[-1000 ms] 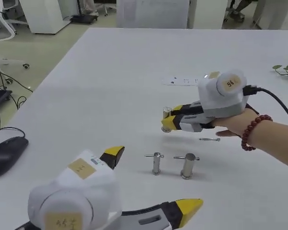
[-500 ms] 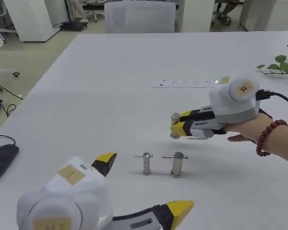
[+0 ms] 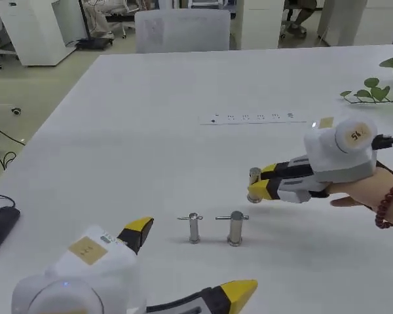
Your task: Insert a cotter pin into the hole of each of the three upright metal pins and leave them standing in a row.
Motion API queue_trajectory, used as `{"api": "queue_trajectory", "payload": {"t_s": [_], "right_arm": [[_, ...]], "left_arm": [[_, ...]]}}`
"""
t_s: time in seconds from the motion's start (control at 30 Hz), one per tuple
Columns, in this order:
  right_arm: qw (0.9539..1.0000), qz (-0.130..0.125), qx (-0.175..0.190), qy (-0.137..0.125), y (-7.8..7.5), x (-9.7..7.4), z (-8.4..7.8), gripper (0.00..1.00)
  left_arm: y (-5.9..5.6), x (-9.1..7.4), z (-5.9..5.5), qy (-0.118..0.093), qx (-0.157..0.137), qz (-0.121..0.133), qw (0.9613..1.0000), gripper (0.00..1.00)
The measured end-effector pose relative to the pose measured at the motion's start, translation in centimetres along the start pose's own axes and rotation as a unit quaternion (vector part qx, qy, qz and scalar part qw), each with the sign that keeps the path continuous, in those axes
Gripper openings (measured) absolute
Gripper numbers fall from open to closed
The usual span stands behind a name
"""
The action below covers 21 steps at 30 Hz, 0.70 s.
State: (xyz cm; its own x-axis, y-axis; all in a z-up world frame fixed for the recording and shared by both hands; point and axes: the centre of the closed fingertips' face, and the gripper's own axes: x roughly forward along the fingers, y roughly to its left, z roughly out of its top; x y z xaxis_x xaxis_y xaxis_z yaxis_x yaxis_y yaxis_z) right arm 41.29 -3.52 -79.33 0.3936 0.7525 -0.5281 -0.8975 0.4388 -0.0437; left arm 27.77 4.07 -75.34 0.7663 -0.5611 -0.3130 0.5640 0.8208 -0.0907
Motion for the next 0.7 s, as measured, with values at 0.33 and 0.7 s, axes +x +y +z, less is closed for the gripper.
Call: {"api": "queue_trajectory", "payload": {"t_s": [0.33,0.7], "right_arm": [[0.9999,-0.003,0.016,0.0,0.9,-1.5,-1.7,0.13],[0.9982,-0.025,0.055,-0.004,1.4,-2.5,-3.8,0.13]], "left_arm": [[-0.6,-0.1,0.4,-0.009,-0.005,-0.008,0.9999,0.95],[-0.6,-0.1,0.4,-0.004,0.002,-0.006,1.0,0.94]]}}
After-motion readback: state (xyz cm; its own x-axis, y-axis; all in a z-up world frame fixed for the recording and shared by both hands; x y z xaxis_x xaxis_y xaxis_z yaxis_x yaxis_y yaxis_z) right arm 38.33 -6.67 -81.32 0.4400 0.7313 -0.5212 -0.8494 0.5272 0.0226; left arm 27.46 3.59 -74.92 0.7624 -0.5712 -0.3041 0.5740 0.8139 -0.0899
